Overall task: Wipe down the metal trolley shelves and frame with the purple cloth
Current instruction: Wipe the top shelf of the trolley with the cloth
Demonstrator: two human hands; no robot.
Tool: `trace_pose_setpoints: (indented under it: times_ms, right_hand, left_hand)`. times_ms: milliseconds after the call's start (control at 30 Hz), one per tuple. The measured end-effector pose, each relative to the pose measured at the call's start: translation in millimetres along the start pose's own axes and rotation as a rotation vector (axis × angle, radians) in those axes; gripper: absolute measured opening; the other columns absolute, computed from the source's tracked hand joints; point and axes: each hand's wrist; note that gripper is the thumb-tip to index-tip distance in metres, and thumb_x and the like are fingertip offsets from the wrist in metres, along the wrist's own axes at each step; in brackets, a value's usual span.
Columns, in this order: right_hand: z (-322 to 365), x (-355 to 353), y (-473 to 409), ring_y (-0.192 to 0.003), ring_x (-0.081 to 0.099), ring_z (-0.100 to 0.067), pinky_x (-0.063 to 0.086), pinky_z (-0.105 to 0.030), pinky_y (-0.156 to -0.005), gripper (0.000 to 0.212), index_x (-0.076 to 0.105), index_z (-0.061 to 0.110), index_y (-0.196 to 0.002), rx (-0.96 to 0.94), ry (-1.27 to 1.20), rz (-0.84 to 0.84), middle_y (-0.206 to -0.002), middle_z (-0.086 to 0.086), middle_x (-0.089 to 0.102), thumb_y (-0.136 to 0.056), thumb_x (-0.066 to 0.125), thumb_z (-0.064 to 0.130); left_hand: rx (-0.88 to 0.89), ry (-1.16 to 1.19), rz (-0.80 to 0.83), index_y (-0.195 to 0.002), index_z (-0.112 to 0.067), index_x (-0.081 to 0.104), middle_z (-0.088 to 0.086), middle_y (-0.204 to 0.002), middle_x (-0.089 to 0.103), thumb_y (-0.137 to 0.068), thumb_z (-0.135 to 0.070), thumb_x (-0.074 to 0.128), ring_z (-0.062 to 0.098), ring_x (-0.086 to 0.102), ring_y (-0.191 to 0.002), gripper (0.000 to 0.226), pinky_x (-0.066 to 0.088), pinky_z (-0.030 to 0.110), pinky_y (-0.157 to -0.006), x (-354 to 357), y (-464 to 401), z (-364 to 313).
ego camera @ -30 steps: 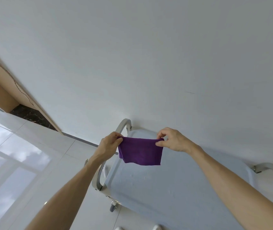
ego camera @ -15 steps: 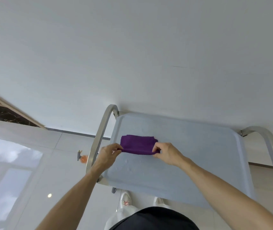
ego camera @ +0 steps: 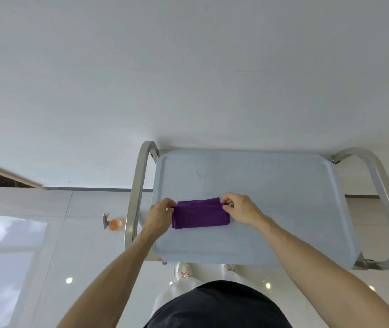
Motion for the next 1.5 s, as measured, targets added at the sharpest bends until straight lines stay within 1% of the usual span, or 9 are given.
trace_pose_setpoints:
  times_ms: [167,333,500,667,800,967,1233,1367,1500]
  right_hand:
    - [-4,0,2,-0.103,0.058,-0.009,0.042,-0.015,-0.083,0.029,0.058,0.015,-0.126,0.042,-0.030,-0.037,-0.125,0.000,0.062,-0.097,0.053,0.018]
    - [-35,9,18,-0.129,0.047,-0.025,0.037,-0.031,-0.107,0.041,0.049,0.009,-0.139,0.123,0.110,-0.065,-0.142,-0.010,0.049,-0.099,0.052,0.018]
    - [-66,33,37,-0.140,0.033,-0.032,0.032,-0.047,-0.111,0.052,0.042,0.014,-0.146,0.095,0.363,-0.200,-0.156,-0.011,0.033,-0.098,0.054,0.028]
    - [-80,50,37,-0.140,0.036,-0.035,0.033,-0.056,-0.106,0.052,0.044,0.014,-0.146,0.043,0.478,-0.348,-0.155,-0.011,0.036,-0.097,0.055,0.029]
    - [-88,71,32,-0.142,0.033,-0.035,0.029,-0.058,-0.109,0.048,0.045,0.018,-0.146,0.048,0.513,-0.404,-0.155,-0.010,0.037,-0.099,0.050,0.028]
    - [-95,87,29,-0.144,0.032,-0.033,0.026,-0.061,-0.112,0.052,0.043,0.015,-0.147,-0.024,0.558,-0.436,-0.156,-0.008,0.037,-0.098,0.052,0.029]
    - [-92,96,21,-0.146,0.028,-0.031,0.021,-0.059,-0.115,0.052,0.043,0.017,-0.147,-0.049,0.516,-0.431,-0.157,-0.004,0.036,-0.098,0.051,0.033]
    - [-95,99,26,-0.148,0.023,-0.028,0.017,-0.059,-0.117,0.053,0.039,0.019,-0.149,-0.044,0.500,-0.436,-0.159,-0.002,0.030,-0.099,0.049,0.034]
    - [-94,100,24,-0.145,0.030,-0.033,0.022,-0.064,-0.112,0.053,0.044,0.015,-0.146,-0.083,0.520,-0.459,-0.157,-0.008,0.035,-0.097,0.054,0.031]
  left_hand:
    - [0.095,-0.096,0.005,-0.118,-0.015,0.062,-0.003,-0.116,0.061,-0.101,-0.014,0.045,0.017,0.062,-0.100,0.023,0.048,0.023,-0.081,-1,-12,-9]
    - [0.354,-0.249,0.091,-0.109,-0.010,0.069,0.006,-0.112,0.065,-0.098,-0.005,0.049,0.022,0.063,-0.099,0.023,0.050,0.027,-0.083,10,-14,-14]
    - [0.801,-0.566,0.248,-0.119,-0.014,0.066,0.004,-0.127,0.063,-0.096,-0.008,0.054,0.026,0.057,-0.118,0.027,0.045,0.036,-0.101,35,-24,-17]
    - [1.228,-0.907,0.427,-0.144,-0.025,0.045,-0.003,-0.156,0.037,-0.104,-0.028,0.041,0.022,0.029,-0.146,0.041,0.018,0.038,-0.121,54,-52,-18]
    - [1.353,-1.089,0.519,-0.154,-0.031,0.020,-0.005,-0.164,0.014,-0.105,-0.037,0.033,0.020,0.008,-0.152,0.051,0.006,0.042,-0.123,66,-83,-12]
    - [1.253,-1.015,0.546,-0.155,-0.036,0.015,-0.009,-0.164,0.008,-0.104,-0.044,0.027,0.016,-0.004,-0.152,0.053,0.002,0.043,-0.123,76,-101,8]
    - [0.634,-0.630,-0.104,-0.153,-0.030,0.029,-0.004,-0.162,0.022,-0.103,-0.036,0.035,0.019,0.010,-0.151,0.050,0.014,0.048,-0.121,107,-42,59]
    - [0.307,-0.560,-0.237,-0.155,-0.026,0.024,-0.001,-0.162,0.020,-0.103,-0.039,0.028,0.023,0.011,-0.151,0.054,0.014,0.048,-0.122,110,-1,77]
    - [0.276,-0.694,-0.265,-0.153,-0.019,0.031,0.007,-0.161,0.024,-0.101,-0.045,0.025,0.028,0.019,-0.149,0.058,0.015,0.050,-0.121,98,23,96]
Point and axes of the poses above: each hand's wrist, its own y-axis away from the middle knuckle, its own x-axis out of the palm, z = x × y
